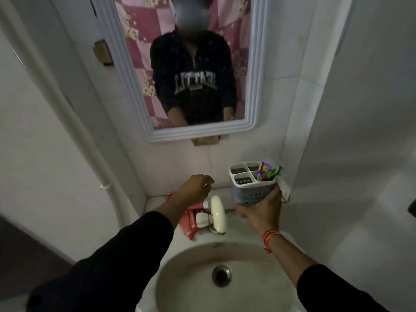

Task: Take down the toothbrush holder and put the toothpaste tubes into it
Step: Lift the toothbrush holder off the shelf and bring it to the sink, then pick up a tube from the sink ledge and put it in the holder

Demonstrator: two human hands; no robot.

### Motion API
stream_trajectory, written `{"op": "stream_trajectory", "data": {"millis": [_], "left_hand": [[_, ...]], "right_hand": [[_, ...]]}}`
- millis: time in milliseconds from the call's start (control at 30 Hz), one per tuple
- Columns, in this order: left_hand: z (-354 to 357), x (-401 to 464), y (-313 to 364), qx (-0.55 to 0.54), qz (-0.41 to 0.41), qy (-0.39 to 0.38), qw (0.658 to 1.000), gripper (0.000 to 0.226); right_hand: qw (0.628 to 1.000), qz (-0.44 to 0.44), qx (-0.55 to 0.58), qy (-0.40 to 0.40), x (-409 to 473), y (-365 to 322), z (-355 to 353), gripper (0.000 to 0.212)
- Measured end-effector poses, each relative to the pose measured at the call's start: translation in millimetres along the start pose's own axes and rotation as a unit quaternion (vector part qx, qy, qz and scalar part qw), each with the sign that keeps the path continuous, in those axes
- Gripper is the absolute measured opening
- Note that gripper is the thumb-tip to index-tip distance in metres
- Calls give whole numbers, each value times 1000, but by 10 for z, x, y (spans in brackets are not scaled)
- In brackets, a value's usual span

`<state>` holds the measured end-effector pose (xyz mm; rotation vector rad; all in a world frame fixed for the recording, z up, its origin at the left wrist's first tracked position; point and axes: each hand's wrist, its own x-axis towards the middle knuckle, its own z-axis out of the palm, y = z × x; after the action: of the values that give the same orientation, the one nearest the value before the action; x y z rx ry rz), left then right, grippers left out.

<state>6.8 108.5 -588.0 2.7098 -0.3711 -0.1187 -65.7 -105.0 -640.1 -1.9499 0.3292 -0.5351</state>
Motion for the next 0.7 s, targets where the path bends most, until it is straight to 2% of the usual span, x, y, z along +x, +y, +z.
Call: {"op": "stream_trajectory", "data": {"millis": [133,233,400,467,567,700], "left_hand": [[243,52,-243,62,-10,-75,995,38],[425,125,-402,111,-18,-104,988,40],[634,217,-548,168,-9,-124,978,19],[676,256,-583,188,0,-128,974,17],[638,303,-568,204,34,-132,970,23],[467,327,-516,195,56,-125,971,44]], "right_hand": [[999,31,1,-9,-223,356,117,128],[999,37,11,-9,-357,543,183,129],[999,28,11,-17,-460,744,228,128],[999,25,15,-29,-481,807,246,128],[998,20,31,-58,-486,872,259,128],[994,46,55,-86,-438,977,270,128]]}}
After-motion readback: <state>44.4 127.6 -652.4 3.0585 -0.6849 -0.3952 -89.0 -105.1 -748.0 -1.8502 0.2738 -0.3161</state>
